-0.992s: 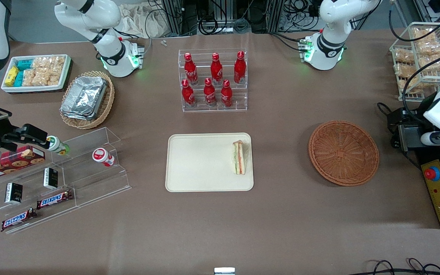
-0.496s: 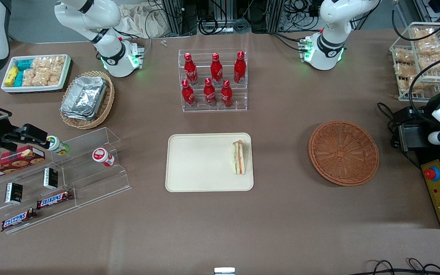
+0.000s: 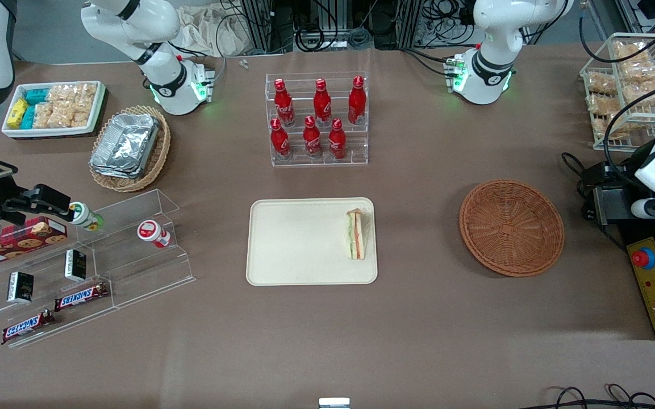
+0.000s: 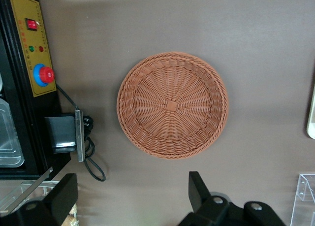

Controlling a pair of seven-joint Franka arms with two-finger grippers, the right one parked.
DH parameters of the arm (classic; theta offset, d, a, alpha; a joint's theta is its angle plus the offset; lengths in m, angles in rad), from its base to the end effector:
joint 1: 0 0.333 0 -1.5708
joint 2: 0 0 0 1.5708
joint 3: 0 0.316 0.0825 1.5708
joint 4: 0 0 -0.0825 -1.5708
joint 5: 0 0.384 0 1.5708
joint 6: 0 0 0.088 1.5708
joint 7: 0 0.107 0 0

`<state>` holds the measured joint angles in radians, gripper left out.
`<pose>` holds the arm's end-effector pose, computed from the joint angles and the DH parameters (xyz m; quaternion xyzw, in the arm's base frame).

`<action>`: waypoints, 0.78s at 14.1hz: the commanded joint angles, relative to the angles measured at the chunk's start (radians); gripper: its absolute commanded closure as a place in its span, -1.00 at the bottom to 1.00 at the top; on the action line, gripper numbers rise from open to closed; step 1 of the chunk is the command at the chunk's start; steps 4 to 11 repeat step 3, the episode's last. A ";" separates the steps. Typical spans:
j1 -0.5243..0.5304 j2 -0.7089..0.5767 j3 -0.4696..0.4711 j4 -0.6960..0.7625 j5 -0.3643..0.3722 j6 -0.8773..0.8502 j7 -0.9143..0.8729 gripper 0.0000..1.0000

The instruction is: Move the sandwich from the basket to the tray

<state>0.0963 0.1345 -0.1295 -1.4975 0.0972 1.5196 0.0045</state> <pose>0.5878 -0.0038 0.5787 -0.9975 0.0189 0.0550 0.0407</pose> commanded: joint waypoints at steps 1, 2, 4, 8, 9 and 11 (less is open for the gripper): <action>-0.136 -0.007 0.132 0.011 -0.019 -0.007 0.005 -1.00; -0.174 -0.006 0.181 0.011 -0.031 -0.006 0.005 -1.00; -0.193 -0.006 0.207 0.013 -0.042 -0.006 0.006 -1.00; -0.193 -0.006 0.207 0.013 -0.042 -0.006 0.006 -1.00; -0.193 -0.006 0.207 0.013 -0.042 -0.006 0.006 -1.00; -0.193 -0.006 0.207 0.013 -0.042 -0.006 0.006 -1.00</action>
